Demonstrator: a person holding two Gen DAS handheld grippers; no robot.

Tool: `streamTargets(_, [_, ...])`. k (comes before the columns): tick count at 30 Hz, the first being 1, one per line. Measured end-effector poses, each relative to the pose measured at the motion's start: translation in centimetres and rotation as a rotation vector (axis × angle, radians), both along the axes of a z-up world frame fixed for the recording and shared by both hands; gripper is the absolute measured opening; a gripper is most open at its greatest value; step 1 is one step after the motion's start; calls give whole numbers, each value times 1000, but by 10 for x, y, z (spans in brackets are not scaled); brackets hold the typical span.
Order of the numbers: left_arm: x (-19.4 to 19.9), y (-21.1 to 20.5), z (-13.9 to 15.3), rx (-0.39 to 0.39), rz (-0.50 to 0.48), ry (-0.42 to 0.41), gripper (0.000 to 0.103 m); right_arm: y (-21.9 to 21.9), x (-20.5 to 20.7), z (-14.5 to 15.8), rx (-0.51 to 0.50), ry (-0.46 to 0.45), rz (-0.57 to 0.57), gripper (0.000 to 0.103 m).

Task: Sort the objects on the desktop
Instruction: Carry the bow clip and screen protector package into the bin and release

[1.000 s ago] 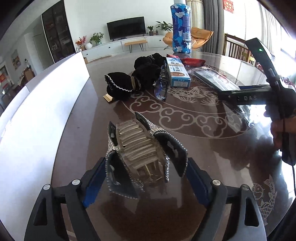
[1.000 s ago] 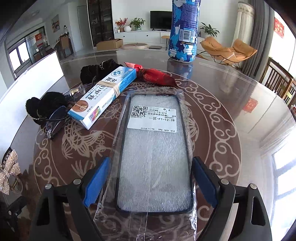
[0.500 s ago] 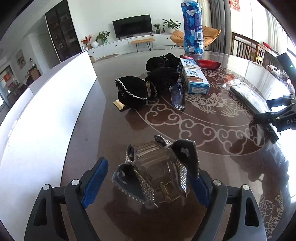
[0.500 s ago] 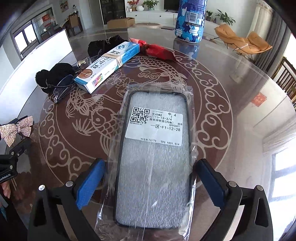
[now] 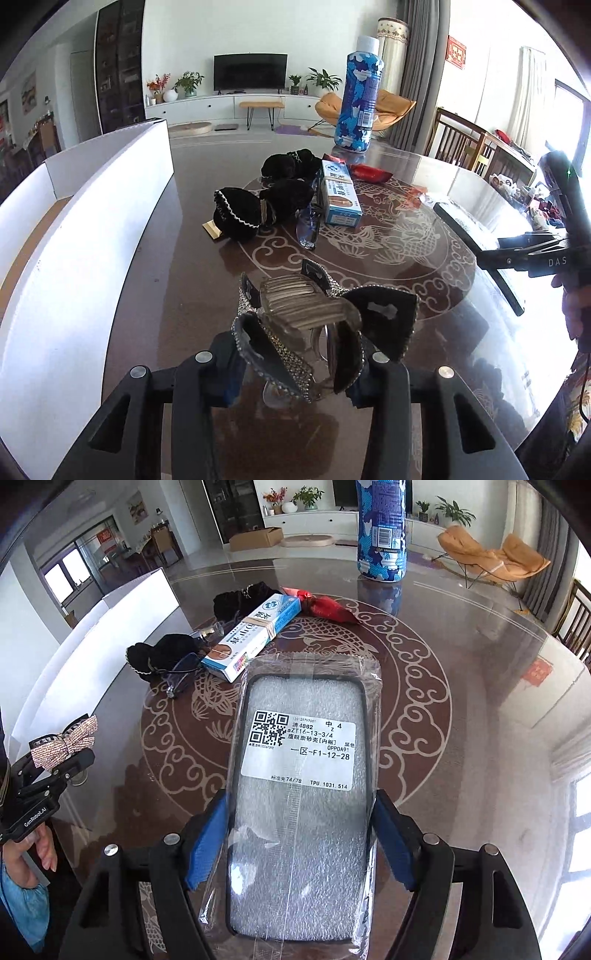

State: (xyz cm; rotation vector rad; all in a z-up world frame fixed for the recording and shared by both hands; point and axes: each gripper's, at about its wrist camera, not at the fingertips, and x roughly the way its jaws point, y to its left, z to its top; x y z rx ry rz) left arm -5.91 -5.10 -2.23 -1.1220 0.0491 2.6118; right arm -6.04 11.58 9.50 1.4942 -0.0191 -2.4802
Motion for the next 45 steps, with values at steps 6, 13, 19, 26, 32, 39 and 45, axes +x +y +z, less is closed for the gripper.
streamTargets(6, [15, -9, 11, 29, 22, -4, 42, -14, 8, 8, -18, 7, 28, 76])
streamTargets(13, [39, -63, 63, 97, 107, 61, 42, -67, 2, 53, -56, 80, 134, 76])
streamTargets(19, [39, -143, 106, 70, 242, 103, 42, -149, -20, 98, -133, 136, 252, 76])
streamTargets(26, [31, -235, 126, 21, 410, 87, 42, -287, -34, 143, -195, 200, 445, 76])
streamTargets(32, [22, -275, 108, 17, 480, 34, 42, -394, -45, 148, -210, 243, 557, 76])
streamTargets(39, [8, -294, 65, 23, 509, -74, 42, -468, -90, 107, -196, 203, 530, 76])
streamTargets(45, [-8, -293, 46, -10, 482, -136, 42, -492, -121, 58, -134, 148, 494, 76])
